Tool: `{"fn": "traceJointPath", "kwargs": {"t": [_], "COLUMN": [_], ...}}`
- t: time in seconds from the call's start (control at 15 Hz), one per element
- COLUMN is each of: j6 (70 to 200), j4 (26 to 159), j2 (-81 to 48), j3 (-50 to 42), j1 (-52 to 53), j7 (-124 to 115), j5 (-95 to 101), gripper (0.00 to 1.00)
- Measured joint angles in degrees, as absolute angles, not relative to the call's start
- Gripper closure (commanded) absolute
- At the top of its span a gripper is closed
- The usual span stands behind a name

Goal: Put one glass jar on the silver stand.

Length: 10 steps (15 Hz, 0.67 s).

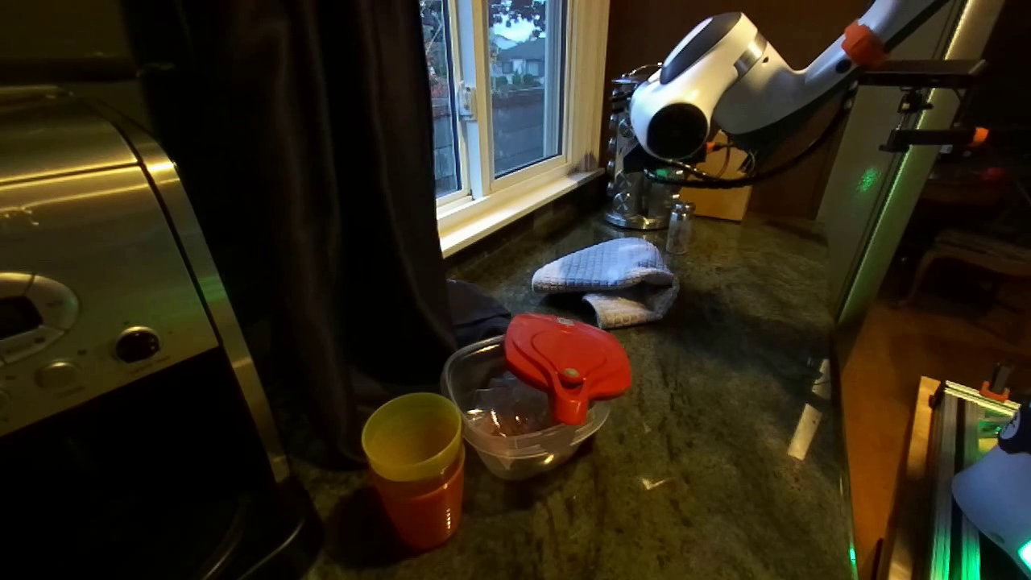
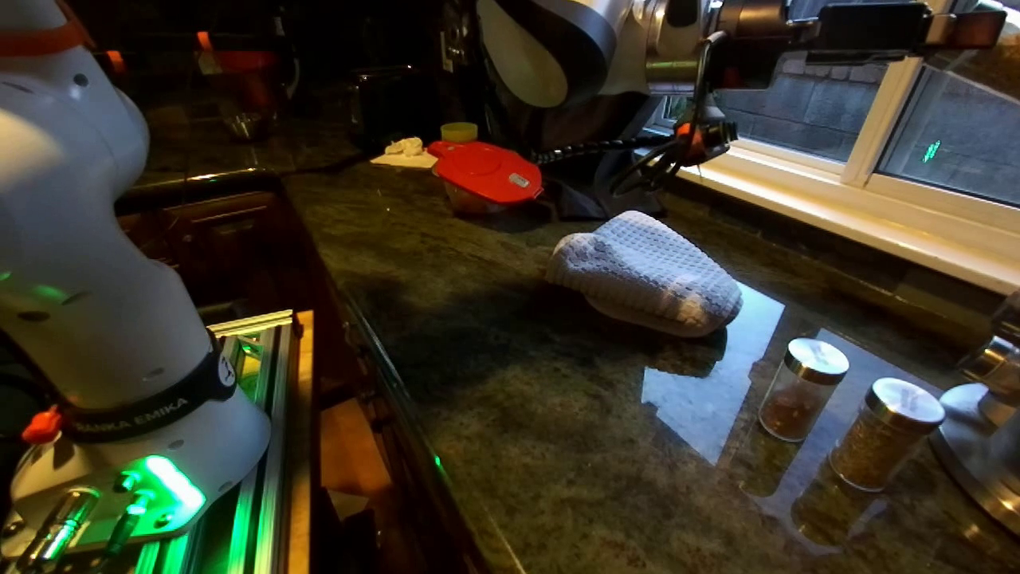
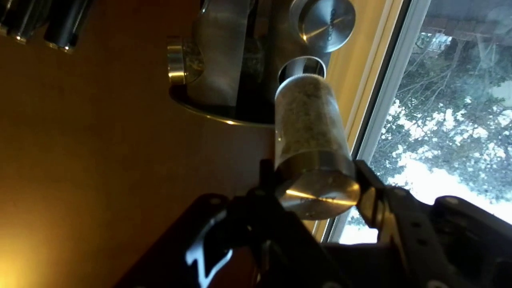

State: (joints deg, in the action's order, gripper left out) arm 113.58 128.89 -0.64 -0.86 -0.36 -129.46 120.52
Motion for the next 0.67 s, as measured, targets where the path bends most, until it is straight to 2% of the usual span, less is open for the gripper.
{"fn": "traceJointPath", "kwargs": {"t": [0.67], "j6": [106.2], "j4": [121.5], "j2": [-8.4], "j3": [0.0], "j1": [-0.4], "j7": [-126.0], "j5": [118.6], "gripper": [0.76]}}
